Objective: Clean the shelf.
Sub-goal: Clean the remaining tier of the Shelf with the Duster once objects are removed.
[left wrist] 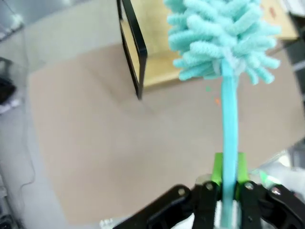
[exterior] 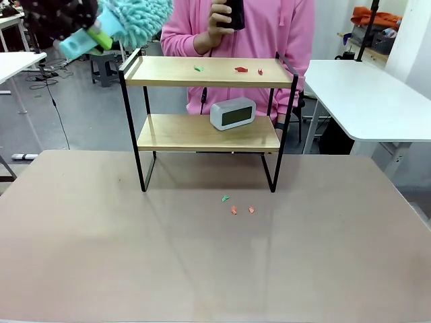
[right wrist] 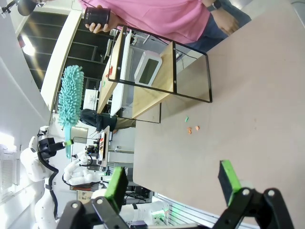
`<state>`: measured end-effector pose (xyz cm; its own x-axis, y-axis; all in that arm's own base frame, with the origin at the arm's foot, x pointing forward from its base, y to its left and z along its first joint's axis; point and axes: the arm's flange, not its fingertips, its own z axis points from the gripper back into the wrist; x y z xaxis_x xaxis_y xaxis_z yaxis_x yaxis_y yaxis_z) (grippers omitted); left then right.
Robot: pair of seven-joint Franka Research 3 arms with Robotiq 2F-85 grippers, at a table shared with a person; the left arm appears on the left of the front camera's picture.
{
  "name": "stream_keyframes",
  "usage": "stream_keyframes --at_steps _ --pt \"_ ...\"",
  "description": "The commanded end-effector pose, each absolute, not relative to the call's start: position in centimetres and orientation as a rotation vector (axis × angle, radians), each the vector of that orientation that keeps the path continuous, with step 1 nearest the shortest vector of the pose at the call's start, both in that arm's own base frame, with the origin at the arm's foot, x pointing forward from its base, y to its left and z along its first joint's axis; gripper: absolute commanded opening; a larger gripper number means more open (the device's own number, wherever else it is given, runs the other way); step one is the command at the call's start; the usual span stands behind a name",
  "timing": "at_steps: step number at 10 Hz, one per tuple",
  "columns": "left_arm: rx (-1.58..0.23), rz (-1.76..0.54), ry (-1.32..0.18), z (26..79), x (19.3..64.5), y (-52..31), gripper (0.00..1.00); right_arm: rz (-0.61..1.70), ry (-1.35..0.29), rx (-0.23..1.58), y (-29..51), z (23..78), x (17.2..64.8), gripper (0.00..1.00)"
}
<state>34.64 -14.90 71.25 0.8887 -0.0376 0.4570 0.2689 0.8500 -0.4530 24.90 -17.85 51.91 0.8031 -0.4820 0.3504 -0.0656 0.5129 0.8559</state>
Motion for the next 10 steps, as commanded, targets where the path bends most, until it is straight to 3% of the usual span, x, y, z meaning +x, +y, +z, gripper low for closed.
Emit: stream_keyframes --at_steps 1,10 --pt "-0.459 -0.136 -0.489 70.3 35.9 -16.3 0.13 -0.248 -0.636 1.029 -17.8 52.0 25.1 1.0" --pt "-0.188 -0.307 -0.336 67.1 40.7 -23.2 0.13 -0.248 -0.636 1.029 -17.8 52.0 25.1 1.0"
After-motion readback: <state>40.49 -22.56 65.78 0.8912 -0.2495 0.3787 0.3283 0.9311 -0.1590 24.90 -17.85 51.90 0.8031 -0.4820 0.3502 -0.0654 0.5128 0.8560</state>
